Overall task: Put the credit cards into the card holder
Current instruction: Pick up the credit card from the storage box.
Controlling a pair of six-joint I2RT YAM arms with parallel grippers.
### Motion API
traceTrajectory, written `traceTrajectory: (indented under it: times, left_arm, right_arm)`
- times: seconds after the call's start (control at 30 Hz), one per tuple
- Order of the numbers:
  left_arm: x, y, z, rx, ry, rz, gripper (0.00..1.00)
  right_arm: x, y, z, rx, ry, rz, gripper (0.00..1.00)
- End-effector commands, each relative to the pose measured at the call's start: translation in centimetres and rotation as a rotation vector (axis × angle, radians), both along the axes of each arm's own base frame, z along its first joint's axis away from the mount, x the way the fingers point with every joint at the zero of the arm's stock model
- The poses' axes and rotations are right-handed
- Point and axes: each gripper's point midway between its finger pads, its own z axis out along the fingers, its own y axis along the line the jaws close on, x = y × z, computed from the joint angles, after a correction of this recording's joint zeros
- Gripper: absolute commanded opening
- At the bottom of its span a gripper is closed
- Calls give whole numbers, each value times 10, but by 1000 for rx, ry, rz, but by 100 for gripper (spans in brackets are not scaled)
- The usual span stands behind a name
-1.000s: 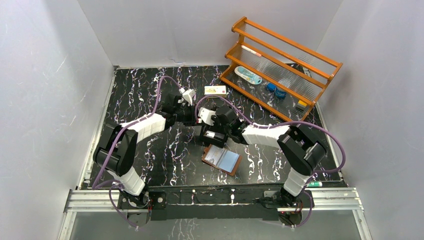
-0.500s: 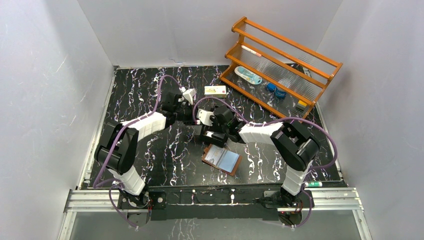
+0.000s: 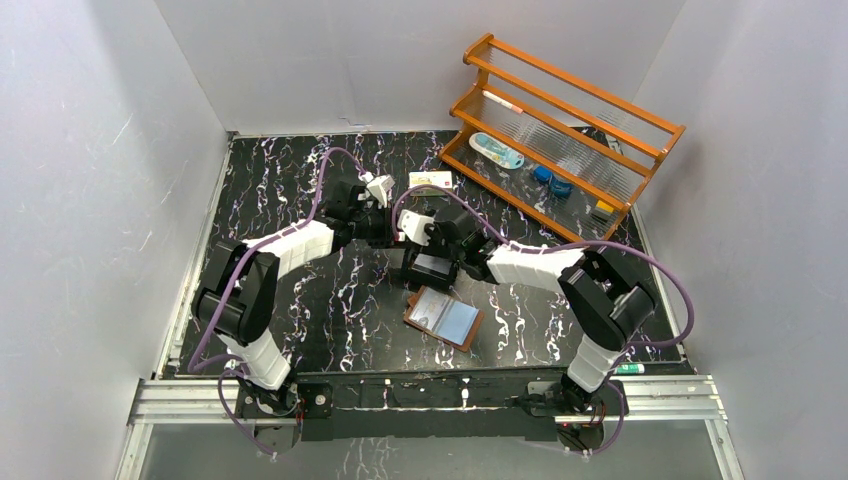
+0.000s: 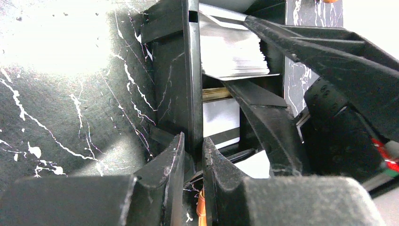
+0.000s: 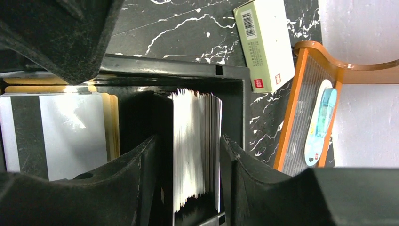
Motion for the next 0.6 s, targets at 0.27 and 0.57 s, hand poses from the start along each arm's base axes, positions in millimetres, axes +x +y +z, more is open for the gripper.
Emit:
traceTrajectory:
  times: [0.27, 0.57]
  left_arm:
    - [-24, 20, -40, 115, 161, 23, 0]
    - [-24, 19, -42, 117, 182, 30, 0]
  right_arm:
    - [19, 1, 62, 102, -91, -8, 23]
    - [19, -2, 57, 99, -77, -17, 26]
